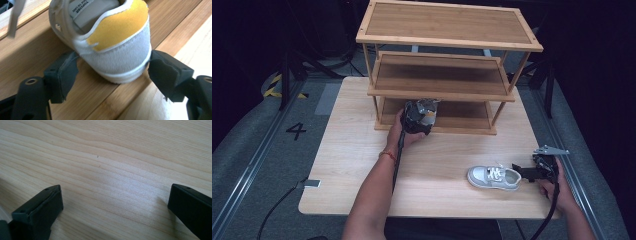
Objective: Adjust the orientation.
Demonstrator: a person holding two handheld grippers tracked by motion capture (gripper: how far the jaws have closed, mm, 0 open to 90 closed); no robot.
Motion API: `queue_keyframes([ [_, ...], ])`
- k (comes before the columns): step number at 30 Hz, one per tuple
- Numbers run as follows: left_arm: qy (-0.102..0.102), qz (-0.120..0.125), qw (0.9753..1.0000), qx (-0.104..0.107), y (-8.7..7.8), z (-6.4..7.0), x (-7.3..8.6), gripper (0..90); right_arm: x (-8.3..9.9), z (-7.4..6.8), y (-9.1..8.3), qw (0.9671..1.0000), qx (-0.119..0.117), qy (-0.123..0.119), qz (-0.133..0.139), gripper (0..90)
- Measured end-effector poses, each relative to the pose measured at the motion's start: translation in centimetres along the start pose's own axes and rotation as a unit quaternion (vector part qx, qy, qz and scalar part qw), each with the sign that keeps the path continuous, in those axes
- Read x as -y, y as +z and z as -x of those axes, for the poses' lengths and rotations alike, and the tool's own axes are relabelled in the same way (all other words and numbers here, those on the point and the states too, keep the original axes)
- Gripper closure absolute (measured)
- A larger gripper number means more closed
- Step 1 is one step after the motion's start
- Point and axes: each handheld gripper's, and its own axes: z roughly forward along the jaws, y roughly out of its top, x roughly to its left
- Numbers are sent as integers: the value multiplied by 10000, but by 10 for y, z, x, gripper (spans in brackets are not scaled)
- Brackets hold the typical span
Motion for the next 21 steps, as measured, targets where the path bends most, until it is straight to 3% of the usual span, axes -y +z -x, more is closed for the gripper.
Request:
queue_keyframes([
  [3, -4, 56, 10000, 64, -14, -1, 4, 252, 0, 1, 1, 10000, -25, -30, 7, 1],
  [5, 122, 153, 9998, 21, -22, 2, 8, 252, -1, 1, 1, 10000, -29, -40, 3, 1],
  [7, 294, 97, 9995, 25, -33, 3, 12, 257, -1, 1, 1, 10000, -36, -35, 1, 1],
  [12, 310, 32, 9993, 190, -50, 1, 22, 257, -2, 1, 2, 10000, -42, -68, 0, 1],
  [13, 316, 124, 9992, 216, -52, 2, 24, 257, -2, 1, 2, 10000, -44, -60, -3, 1],
  [15, 544, 37, 9984, 167, -60, 2, 26, 254, -1, 1, 1, 10000, -39, -36, 1, 1],
  [21, 554, 110, 9982, 199, -90, 8, 44, 236, 0, 0, 0, 10000, -30, -33, -8, 1],
])
